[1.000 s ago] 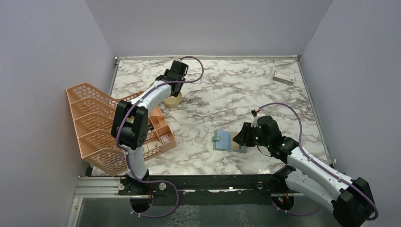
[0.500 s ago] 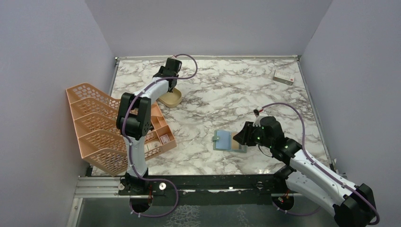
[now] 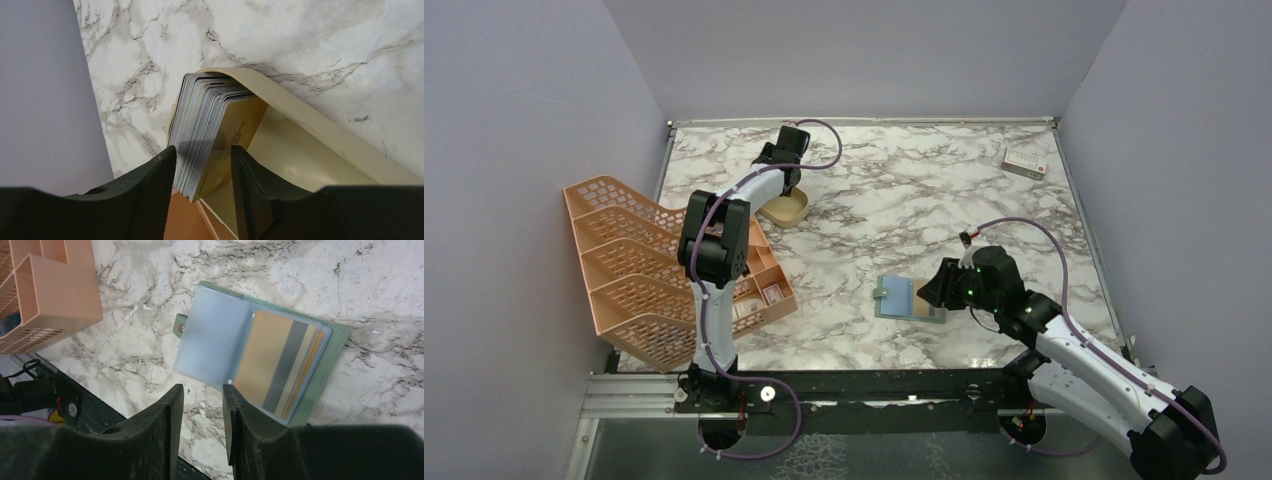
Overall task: Put the credit cards into the card holder
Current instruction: Pick up the credit card from the storage box.
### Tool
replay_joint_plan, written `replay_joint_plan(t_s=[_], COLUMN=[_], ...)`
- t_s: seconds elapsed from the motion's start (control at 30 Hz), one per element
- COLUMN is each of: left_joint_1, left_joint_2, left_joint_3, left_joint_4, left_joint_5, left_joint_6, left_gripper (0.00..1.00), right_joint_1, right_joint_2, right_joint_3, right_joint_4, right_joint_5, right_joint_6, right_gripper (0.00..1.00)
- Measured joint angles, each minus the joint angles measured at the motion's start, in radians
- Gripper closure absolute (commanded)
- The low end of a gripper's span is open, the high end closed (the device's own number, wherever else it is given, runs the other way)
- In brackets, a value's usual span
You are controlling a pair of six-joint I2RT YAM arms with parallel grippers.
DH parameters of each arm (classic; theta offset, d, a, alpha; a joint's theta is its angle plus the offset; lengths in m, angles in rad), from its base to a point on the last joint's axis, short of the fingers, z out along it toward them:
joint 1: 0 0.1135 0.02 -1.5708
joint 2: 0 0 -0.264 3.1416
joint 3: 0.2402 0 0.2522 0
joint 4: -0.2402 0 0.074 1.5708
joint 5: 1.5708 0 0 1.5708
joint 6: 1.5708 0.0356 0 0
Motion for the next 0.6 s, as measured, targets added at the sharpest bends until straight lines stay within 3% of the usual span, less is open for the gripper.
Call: replay_joint_plan(t_s=[0.6], left_joint_1=[0.005], left_joint_2=[0.011], left_joint_3=[0.031], left_joint_4=[-0.001], left_joint_5=[-0.031], left_joint_6=[0.016], left_gripper=[0.67], right_joint_1=[0.000], right_joint_2=[-0.016], right_joint_3=[0.000], right_joint_4=[-0.007], right_joint_5=[0.001], right_joint_6=[0.000], right_gripper=[0.65])
